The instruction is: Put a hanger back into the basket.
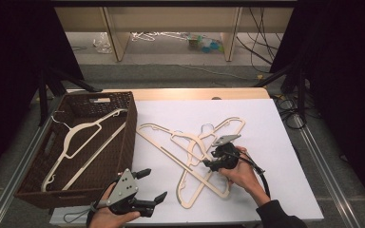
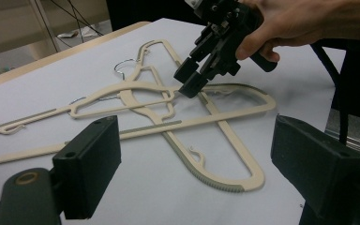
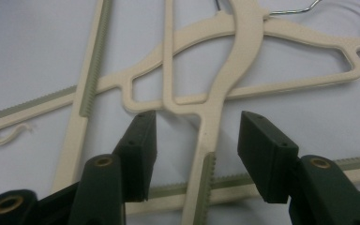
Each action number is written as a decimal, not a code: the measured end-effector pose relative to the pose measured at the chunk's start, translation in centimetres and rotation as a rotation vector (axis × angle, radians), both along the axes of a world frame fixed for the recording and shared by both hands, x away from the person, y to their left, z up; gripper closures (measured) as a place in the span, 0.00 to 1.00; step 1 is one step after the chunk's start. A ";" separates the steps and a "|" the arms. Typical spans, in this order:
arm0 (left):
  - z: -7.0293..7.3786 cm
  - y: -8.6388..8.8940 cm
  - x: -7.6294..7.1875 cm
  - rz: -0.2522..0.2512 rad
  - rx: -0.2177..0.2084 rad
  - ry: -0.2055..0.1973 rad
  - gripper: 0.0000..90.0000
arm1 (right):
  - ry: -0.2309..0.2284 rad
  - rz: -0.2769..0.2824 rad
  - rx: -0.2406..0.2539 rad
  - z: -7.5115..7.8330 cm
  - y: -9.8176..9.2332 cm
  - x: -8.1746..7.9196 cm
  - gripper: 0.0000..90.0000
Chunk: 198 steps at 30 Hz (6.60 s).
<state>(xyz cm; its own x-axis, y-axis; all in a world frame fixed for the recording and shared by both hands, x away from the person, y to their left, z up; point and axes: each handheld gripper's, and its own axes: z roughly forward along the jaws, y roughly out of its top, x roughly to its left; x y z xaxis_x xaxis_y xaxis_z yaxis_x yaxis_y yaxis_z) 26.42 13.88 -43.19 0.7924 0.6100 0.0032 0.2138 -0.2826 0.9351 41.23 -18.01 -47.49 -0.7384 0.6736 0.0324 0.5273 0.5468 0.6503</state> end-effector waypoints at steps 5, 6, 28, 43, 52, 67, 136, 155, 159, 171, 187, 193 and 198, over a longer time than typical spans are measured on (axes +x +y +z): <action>-0.1 0.0 0.1 -0.002 -0.004 0.002 0.18 | 0.028 -0.001 -0.014 -0.4 0.2 0.6 0.62; -0.1 0.0 0.1 -0.003 -0.004 0.002 0.18 | 0.041 -0.005 -0.024 -0.5 0.4 0.6 0.63; -0.3 0.0 0.1 -0.009 0.040 0.002 0.19 | 0.032 -0.010 -0.081 -0.3 0.5 0.1 0.75; -0.4 -0.1 0.1 -0.016 0.046 0.008 0.19 | 0.041 -0.051 -0.067 0.2 -0.4 0.5 0.87; -0.5 -0.2 0.2 -0.012 0.046 0.012 0.19 | 0.015 0.001 -0.103 2.7 -2.5 -1.3 0.89; -1.0 -4.7 4.0 0.064 0.150 0.089 0.26 | 0.005 0.095 -0.137 4.0 -4.2 -6.7 0.89; 2.9 -8.9 8.7 -0.365 0.206 0.186 0.94 | -0.151 0.143 0.000 8.2 -7.4 -9.8 0.53; 6.6 -6.7 9.4 -0.250 0.143 0.196 0.95 | -0.232 0.067 0.108 9.3 -8.3 -10.4 0.47; 8.7 -5.9 9.2 -0.220 0.098 0.175 0.95 | -0.233 0.042 0.149 9.2 -8.5 -10.6 0.43; 16.9 -1.8 9.0 -0.137 -0.027 0.103 0.95 | -0.174 0.020 0.166 7.3 -8.2 -10.6 0.35; 17.8 10.4 10.6 0.169 -0.049 0.065 0.95 | -0.159 0.017 0.155 6.7 -8.1 -10.5 0.35; 16.2 13.5 10.9 0.250 -0.053 0.077 0.95 | -0.145 0.023 0.150 6.5 -8.0 -10.5 0.35; 15.2 15.8 11.2 0.299 -0.066 0.075 0.95 | -0.140 0.016 0.149 6.4 -8.1 -10.4 0.35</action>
